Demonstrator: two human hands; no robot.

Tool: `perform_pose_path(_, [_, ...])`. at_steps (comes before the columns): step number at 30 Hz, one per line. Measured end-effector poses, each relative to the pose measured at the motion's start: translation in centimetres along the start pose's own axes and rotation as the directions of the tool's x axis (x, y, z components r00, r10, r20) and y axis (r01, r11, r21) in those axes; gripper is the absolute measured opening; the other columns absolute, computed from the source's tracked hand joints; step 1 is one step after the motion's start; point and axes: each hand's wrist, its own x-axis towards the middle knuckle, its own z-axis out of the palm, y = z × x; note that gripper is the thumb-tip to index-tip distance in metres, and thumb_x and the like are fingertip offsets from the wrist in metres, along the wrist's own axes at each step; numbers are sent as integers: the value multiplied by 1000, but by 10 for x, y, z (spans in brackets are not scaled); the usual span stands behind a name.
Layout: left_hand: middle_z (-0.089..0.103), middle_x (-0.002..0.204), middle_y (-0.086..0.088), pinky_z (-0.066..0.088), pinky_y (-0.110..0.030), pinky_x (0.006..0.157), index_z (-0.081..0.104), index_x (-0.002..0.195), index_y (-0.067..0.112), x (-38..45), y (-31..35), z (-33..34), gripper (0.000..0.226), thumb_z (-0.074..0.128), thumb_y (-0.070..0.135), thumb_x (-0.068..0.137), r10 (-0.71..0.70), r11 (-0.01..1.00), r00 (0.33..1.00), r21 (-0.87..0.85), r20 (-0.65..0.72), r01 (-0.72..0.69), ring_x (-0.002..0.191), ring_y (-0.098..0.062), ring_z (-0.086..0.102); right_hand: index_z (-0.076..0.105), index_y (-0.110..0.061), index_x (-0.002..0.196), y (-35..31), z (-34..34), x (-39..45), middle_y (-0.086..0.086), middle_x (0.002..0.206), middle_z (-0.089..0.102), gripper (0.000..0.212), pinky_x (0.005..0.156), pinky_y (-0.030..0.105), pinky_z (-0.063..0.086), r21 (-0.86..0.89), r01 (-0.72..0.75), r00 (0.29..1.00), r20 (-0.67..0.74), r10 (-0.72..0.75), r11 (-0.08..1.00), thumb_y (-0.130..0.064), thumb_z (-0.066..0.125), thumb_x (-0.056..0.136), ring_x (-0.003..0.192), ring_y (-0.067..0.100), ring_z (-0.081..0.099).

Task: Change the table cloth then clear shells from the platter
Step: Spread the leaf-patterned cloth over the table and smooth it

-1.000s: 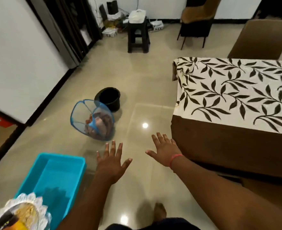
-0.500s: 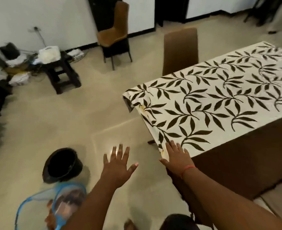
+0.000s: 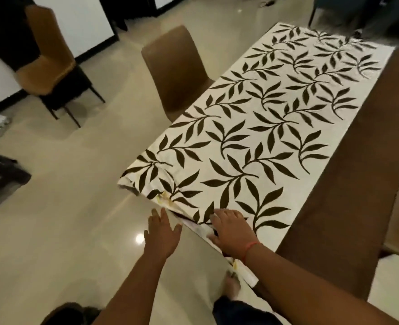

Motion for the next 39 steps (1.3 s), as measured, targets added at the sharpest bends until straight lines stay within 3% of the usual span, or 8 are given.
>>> perform_pose_path(6, [41,153,-15,37,-62,104,44,147,17,56,-13,-14,96,85,45,65,444,790,896,461,23,-403,141,-37,39,58,-20,114,-17,5,34,5,117,61,49,93,45,46,-10,-84,996,-10,84,996,-54,43,82,108,29,56])
perform_pose_path(9, [48,147,-9,32,-58,111,42,148,24,84,-11,-27,86,79,45,74,532,628,832,586,158,-512,137,-33,43,62,-21,112,-27,13,42,7,114,61,40,87,46,50,-24,-171,985,-20,171,985,-44,59,80,104,29,57])
perform_pose_path(17, [63,86,-2,54,-37,68,66,93,23,127,-18,-65,44,78,3,56,797,315,535,563,280,-764,76,-25,64,64,-22,87,-75,14,49,-1,83,65,26,68,36,51,161,-578,787,-149,599,800,-10,64,65,74,23,65])
perform_pose_path(19, [61,78,2,52,-31,58,66,88,24,134,-17,-78,42,80,2,55,829,346,507,494,237,-798,66,-20,64,64,-21,84,-88,10,51,-1,75,64,24,60,34,49,177,-628,737,-176,652,758,-8,63,64,64,23,64])
perform_pose_path(23, [63,115,1,51,-31,83,60,124,24,140,-21,-89,45,53,2,85,841,435,486,237,237,-869,98,-21,65,65,-21,79,-106,7,51,-2,67,61,31,53,30,45,208,-706,632,-245,735,677,-1,70,56,56,21,60])
perform_pose_path(26, [68,109,-1,47,-27,82,60,121,23,135,-30,-93,30,49,13,95,836,458,479,140,268,-878,96,-21,66,68,-20,94,-111,6,48,-1,78,65,35,62,33,49,242,-722,587,-282,759,648,-1,62,66,68,23,63])
perform_pose_path(34, [65,90,-1,48,-36,75,56,96,20,112,-51,-96,19,40,29,103,833,472,418,-71,361,-879,82,-17,59,56,-27,126,-169,26,51,-4,122,60,57,100,42,47,96,-605,760,-227,609,791,-55,64,77,113,20,57])
perform_pose_path(39, [64,99,-1,48,-34,78,61,104,19,96,-54,-106,18,46,28,101,863,399,328,-120,384,-909,89,-16,57,64,-22,95,-167,31,64,0,90,67,26,88,42,51,208,-711,640,-205,740,672,-7,59,75,86,24,67])
